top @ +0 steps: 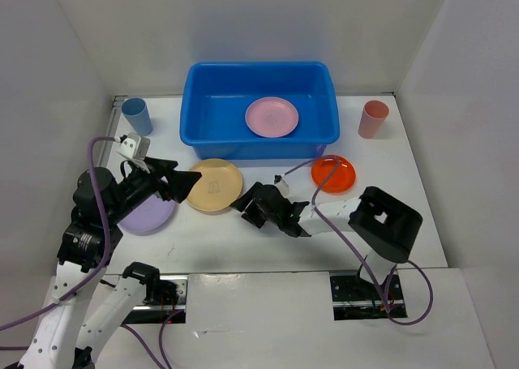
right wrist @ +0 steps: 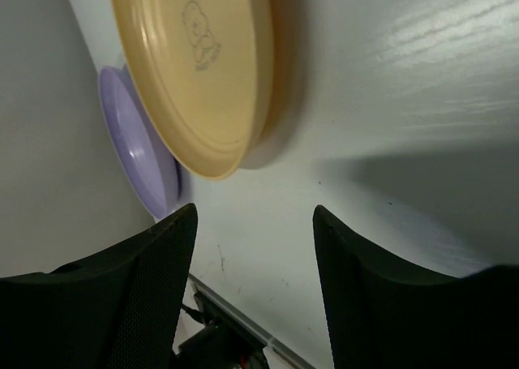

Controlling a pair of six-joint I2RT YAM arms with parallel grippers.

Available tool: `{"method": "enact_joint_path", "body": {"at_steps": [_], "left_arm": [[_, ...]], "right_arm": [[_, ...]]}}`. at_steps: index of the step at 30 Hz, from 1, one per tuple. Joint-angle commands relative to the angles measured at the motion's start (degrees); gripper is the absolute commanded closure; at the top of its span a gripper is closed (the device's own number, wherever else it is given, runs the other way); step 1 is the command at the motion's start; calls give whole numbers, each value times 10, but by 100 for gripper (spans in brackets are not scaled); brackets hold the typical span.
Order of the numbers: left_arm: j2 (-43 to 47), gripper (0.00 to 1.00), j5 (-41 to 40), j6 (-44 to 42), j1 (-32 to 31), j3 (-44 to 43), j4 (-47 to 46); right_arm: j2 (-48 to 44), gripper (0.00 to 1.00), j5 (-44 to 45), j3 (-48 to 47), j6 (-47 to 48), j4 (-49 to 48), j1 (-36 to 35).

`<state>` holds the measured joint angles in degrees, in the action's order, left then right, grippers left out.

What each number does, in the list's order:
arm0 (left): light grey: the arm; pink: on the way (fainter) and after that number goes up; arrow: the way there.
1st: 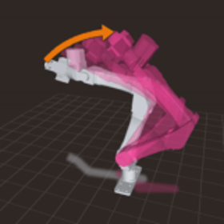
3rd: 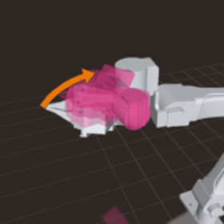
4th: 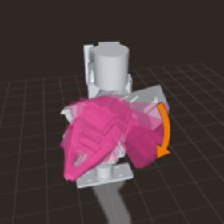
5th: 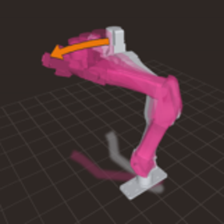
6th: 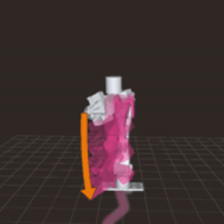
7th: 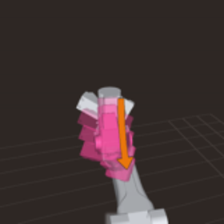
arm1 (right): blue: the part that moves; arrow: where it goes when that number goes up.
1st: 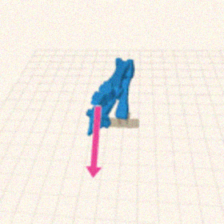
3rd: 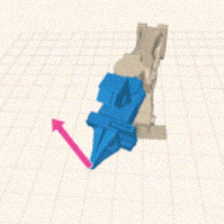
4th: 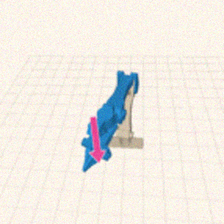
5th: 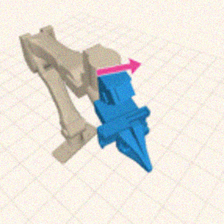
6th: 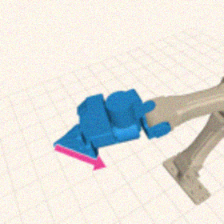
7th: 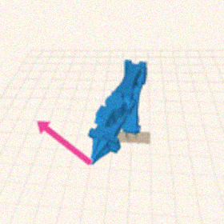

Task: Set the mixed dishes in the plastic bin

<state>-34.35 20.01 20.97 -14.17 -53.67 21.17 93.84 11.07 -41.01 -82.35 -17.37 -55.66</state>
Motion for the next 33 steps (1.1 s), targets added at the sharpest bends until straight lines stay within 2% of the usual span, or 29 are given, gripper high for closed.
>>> {"method": "enact_joint_path", "body": {"at_steps": [1,8,21,23,24,26,28,30,31,33], "left_arm": [[2,8,14,-12,-2,-18,-1],[13,8,33,-7,-8,-7,-1],[13,8,38,-7,-13,-7,5],[13,8,38,-12,-13,-7,5],[13,8,38,-12,-13,-7,5],[13,8,33,-12,-13,-7,5],[13,8,33,-12,-13,-13,5],[13,8,33,-12,-13,-13,5],[13,8,33,-12,-13,-13,11],[18,8,33,-12,-13,-13,11]], "right_arm": [[28,36,51,-28,-56,-69,-20],[95,40,91,-28,-99,-117,-31],[180,40,121,-59,-161,-124,-31],[180,48,127,-53,-161,-127,-31],[180,58,132,-53,-161,-121,-31],[180,67,132,-59,-161,-99,-31],[180,75,137,-65,-161,-92,-31],[174,79,137,-71,-156,-86,-31],[174,86,137,-71,-149,-86,-31],[168,93,132,-71,-149,-64,-31]]}}
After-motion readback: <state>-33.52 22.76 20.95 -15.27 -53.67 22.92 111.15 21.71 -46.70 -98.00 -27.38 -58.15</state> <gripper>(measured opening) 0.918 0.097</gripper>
